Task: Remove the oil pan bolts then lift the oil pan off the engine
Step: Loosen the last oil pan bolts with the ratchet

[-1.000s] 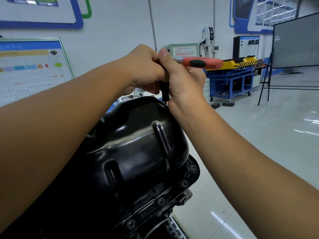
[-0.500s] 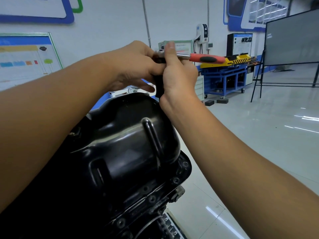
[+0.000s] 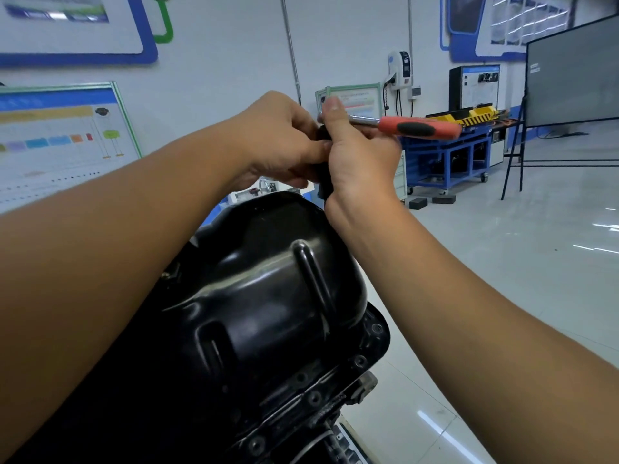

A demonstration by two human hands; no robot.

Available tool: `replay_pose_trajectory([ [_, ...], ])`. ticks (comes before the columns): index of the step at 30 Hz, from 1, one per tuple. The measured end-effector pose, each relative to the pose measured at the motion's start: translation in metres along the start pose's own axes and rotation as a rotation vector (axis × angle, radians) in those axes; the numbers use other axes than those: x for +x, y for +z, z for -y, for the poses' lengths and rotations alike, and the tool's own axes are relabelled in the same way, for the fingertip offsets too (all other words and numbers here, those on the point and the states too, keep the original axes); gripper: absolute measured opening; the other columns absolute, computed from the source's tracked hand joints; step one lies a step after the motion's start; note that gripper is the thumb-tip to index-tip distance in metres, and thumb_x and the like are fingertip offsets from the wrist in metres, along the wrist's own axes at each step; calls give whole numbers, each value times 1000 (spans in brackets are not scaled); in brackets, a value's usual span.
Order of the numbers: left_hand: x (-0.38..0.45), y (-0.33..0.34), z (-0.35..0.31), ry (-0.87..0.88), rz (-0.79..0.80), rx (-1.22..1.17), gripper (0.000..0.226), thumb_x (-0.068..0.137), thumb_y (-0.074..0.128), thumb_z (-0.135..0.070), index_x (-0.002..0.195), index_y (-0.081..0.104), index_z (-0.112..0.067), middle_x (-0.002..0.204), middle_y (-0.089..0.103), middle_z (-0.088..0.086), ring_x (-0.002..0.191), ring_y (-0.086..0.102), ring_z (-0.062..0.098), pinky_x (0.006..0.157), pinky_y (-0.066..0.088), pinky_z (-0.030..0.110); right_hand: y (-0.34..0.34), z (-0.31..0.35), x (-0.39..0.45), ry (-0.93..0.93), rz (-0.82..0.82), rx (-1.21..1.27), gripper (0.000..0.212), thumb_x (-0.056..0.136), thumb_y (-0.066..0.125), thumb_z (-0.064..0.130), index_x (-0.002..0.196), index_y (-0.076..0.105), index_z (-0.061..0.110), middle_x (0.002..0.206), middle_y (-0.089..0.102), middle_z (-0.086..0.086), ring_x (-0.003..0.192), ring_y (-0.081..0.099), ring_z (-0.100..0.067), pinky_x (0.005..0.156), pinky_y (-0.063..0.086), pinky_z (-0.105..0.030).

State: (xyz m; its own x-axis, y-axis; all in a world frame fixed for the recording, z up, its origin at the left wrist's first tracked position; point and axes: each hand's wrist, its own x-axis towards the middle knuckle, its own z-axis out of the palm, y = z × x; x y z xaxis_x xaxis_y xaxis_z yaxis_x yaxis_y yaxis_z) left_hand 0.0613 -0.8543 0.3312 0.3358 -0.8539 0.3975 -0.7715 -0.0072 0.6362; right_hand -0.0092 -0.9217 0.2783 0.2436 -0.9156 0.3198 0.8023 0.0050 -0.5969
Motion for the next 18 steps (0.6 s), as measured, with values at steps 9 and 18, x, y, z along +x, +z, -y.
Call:
replay_pose_trajectory([
  [9,-2,3,-3,38,77,-55,18,90,75,-8,107,72,-4,86,74,12,83,76,23,89,61,52,2,2,0,68,3,56,27,99,69,26,80,67,6,96,76,-22,93,76,-40,87,60,-62],
  [18,4,2,0,34,14,-69,15,90,67,-8,102,74,-3,94,77,18,91,77,34,81,64,52,4,4,-8,60,82,-3,16,94,76,16,86,71,2,93,78,-20,90,77,-37,82,62,-60],
])
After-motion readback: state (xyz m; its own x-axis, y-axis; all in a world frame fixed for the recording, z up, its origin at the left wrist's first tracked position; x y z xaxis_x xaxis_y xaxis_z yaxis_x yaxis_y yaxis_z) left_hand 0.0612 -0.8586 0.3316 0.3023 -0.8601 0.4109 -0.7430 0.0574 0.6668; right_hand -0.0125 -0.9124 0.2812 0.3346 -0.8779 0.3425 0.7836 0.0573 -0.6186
